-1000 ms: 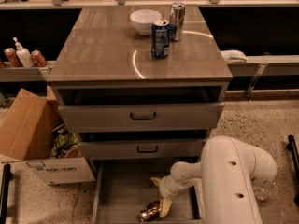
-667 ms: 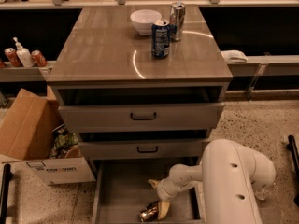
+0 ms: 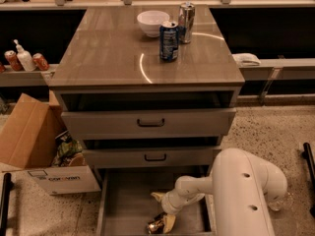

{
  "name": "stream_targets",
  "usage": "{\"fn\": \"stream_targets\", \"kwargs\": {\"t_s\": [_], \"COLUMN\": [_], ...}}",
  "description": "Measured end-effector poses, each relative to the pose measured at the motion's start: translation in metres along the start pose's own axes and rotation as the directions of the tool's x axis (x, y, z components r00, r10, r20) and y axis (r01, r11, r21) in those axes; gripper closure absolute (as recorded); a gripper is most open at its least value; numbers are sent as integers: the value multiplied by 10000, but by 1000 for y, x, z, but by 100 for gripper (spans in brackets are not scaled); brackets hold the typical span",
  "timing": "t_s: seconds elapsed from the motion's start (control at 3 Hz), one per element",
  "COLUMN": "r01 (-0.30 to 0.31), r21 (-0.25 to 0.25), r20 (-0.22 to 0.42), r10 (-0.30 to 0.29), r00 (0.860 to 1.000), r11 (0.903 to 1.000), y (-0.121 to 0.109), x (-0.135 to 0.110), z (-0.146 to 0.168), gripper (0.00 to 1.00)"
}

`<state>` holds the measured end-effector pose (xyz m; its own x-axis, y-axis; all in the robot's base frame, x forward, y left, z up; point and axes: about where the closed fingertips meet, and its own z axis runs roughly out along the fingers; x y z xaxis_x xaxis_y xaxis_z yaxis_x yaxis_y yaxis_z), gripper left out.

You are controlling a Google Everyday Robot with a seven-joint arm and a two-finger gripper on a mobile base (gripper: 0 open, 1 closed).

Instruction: Pick orange can from bottom drawer and place on counter

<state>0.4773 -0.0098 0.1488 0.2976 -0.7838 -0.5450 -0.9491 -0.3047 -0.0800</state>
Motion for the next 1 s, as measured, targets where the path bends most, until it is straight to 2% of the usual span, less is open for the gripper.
{"fn": "stream_targets", "kwargs": {"t_s": [0.33,1.0], "r01": [137,104], "r21": [-129,-429], "r20": [132,336], "r10": [-135,-90], "r00": [9998,9994], "r11": [9998,9990], "y": [2,6], "x": [-5,-5], "z": [10,28], "gripper": [15,61]}}
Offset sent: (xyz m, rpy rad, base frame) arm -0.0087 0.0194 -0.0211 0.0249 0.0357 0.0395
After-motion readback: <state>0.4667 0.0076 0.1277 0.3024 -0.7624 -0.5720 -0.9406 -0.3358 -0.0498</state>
